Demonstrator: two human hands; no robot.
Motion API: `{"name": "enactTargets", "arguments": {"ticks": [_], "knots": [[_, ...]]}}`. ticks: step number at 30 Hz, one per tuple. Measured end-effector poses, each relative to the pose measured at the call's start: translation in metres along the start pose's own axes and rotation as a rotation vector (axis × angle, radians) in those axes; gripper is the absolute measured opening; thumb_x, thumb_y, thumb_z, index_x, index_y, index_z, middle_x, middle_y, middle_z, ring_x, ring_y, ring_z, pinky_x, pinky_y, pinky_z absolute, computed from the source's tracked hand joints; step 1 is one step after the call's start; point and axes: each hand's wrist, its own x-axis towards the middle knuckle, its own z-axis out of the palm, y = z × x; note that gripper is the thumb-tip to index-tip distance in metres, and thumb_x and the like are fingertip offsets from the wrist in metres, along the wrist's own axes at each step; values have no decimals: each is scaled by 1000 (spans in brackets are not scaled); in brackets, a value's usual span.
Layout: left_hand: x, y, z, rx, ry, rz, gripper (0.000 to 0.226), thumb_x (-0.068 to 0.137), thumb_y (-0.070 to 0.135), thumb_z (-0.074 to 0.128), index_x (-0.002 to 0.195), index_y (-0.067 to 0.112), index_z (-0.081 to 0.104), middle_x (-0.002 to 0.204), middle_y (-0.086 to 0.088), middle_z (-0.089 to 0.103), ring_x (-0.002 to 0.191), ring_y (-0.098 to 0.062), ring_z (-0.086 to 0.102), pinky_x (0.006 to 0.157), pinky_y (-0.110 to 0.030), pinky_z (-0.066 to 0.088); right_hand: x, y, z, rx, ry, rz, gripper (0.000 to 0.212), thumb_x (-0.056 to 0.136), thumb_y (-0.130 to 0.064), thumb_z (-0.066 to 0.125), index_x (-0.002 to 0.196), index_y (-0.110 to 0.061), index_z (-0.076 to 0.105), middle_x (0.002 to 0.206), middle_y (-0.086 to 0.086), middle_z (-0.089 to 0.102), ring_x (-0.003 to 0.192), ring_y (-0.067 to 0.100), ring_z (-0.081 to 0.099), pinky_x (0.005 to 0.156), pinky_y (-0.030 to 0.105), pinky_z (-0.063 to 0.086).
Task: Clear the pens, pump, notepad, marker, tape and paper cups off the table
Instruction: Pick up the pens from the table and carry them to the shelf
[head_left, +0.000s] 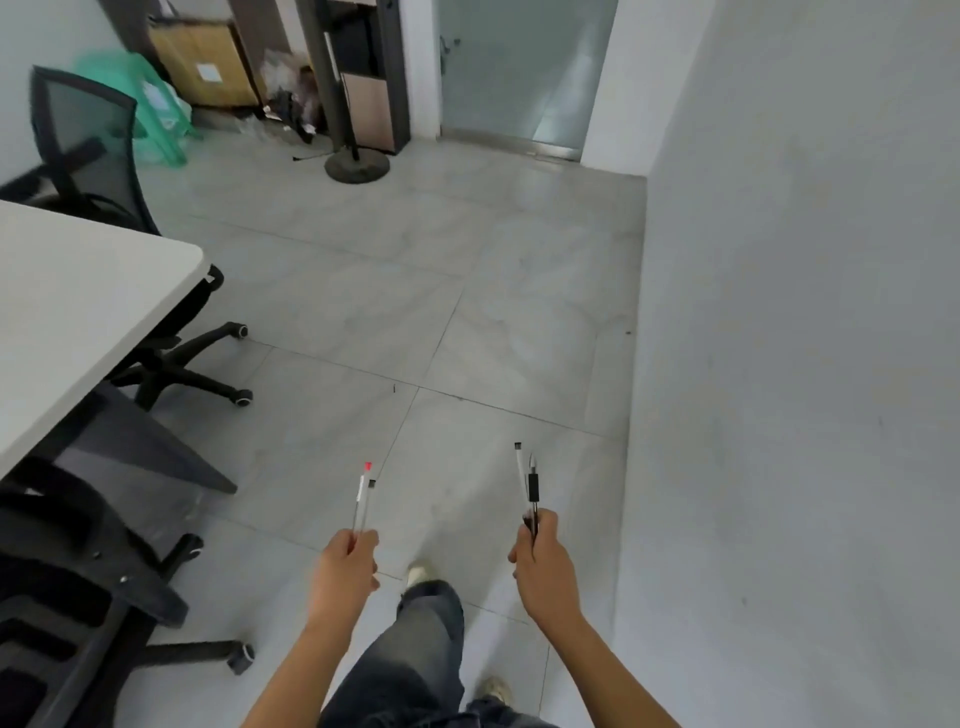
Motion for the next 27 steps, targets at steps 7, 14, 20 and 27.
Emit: {"name": "enactTargets", "arguments": {"ticks": [7,14,20,27], "knots": [[102,60,-13,-170,165,-55,14,92,13,42,85,5,51,64,-8,41,55,-19,36,53,-29,33,115,-61,13,-70,-65,-64,2,97,-24,30,98,-24,29,78,13,61,66,26,57,66,43,50],[220,158,-42,-262,179,33,16,89,10,44,75,8,51,60,-7,38,51,-17,32,48,-27,27,233,-155,26,-55,-14,-96,1,96,-21,33,98,-21,33,76,10,61,62,22,55,64,43,49],[274,188,-39,-240,153,-23,18,88,10,45,71,9,44,61,-6,38,52,-17,33,49,-27,28,290,-199,54,-139,-127,-89,16,97,-23,31,110,-16,37,71,3,57,59,17,52,62,40,48],[344,220,-41,-192,158,-92,16,89,10,46,73,8,43,60,-7,37,52,-17,32,49,-29,28,377,-244,72,-184,-177,-90,16,97,-24,31,109,-15,36,71,6,57,63,21,54,64,41,50]]}}
